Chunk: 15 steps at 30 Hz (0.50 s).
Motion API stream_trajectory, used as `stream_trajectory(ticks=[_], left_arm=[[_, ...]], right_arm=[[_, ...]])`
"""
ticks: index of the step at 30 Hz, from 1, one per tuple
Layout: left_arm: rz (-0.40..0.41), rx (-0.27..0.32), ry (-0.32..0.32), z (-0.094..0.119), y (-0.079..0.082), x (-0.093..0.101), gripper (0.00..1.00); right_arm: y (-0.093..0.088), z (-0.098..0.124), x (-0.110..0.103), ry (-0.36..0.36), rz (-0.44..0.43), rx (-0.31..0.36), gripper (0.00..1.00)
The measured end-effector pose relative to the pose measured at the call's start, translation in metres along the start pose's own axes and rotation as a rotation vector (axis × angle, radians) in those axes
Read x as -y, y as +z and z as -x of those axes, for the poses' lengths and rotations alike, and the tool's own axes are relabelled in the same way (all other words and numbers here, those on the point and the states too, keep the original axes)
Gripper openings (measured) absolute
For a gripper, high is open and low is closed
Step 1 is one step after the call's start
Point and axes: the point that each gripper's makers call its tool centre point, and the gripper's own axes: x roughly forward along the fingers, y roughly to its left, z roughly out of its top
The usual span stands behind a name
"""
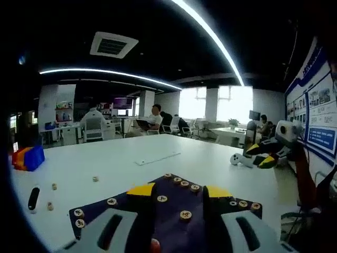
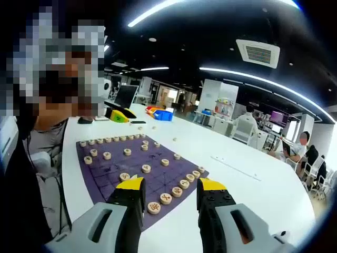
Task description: Pick up the chess pieces one by one and place each piece onto its starting position on the chessboard, setting the pieces on their correct points until all the chess pieces are arranged in the starting layout
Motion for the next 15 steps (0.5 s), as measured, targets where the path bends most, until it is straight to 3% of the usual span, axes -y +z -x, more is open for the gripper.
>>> stream_trajectory(ticks=[3, 9, 15], left_arm=[[0.036, 0.044, 0.008, 0.003, 0.009, -0.006, 0.37], [0.047, 0.045, 0.027, 0.003, 0.009, -0.013, 0.37], [0.07, 0.073, 0.074, 0.002, 0.02, -0.03, 0.37]], right_arm=[[0.0, 0.0, 0.0, 0.001, -0.002, 0.0, 0.4], [-0.001, 0.0, 0.0, 0.001, 0.0, -0.002, 0.4], [0.003, 0.002, 0.005, -0.018, -0.009, 0.01, 0.39]])
